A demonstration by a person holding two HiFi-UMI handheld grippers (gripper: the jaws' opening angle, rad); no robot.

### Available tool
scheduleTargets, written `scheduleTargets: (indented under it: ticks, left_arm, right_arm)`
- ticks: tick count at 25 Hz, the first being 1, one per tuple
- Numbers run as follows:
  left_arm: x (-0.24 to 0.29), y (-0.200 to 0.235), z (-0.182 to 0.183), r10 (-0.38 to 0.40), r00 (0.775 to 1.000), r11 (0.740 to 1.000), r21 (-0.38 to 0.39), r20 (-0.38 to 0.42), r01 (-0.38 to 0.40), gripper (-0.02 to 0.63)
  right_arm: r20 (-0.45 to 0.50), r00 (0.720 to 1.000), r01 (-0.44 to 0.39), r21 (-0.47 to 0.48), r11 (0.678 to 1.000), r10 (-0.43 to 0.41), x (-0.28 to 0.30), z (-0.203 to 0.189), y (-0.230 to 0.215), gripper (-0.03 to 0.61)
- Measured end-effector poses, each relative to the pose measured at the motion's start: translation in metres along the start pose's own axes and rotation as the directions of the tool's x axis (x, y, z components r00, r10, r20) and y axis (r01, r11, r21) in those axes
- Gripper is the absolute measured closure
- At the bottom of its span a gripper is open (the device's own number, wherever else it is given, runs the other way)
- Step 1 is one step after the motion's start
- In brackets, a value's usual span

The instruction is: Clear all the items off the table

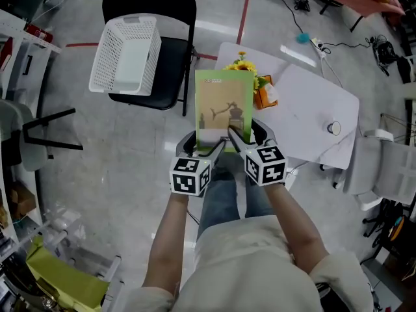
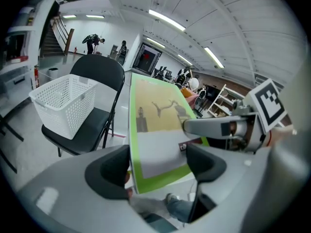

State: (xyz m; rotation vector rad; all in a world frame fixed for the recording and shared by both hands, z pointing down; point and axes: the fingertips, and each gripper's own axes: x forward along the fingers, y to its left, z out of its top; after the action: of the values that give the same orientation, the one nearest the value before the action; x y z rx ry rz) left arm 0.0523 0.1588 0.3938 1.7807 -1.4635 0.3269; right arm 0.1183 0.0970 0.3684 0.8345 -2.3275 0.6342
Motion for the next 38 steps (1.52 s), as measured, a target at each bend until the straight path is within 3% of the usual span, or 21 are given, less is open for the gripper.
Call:
scheduleTargets:
  ticks: [20, 29, 38]
  left_arm:
    - [-0.108, 0.077, 0.019, 0.160, 0.981, 0.979, -0.142, 0.113, -0.143, 0.249]
    - [-0.122, 0.112, 0.036, 0.223, 0.964, 0.964, -0.179, 0.146, -0.196, 0.249]
    - [-0.123, 0.178, 0.072, 0.272, 0.952, 0.948, -0.210, 0.141, -0.240, 0.252]
  right_arm:
    - [-0.006, 0.982, -0.190, -0.154, 0.970, 0.191, 0.026, 0.052, 0.128, 0.310]
    - [-0.018, 0.968, -0.249, -0.193, 0.949, 0.251, 0.055, 0.076, 0.157, 0.313]
    - [-0.039, 0.951, -0.308, -0.207, 0.929, 0.307, 0.118, 0.117, 0.186, 0.312]
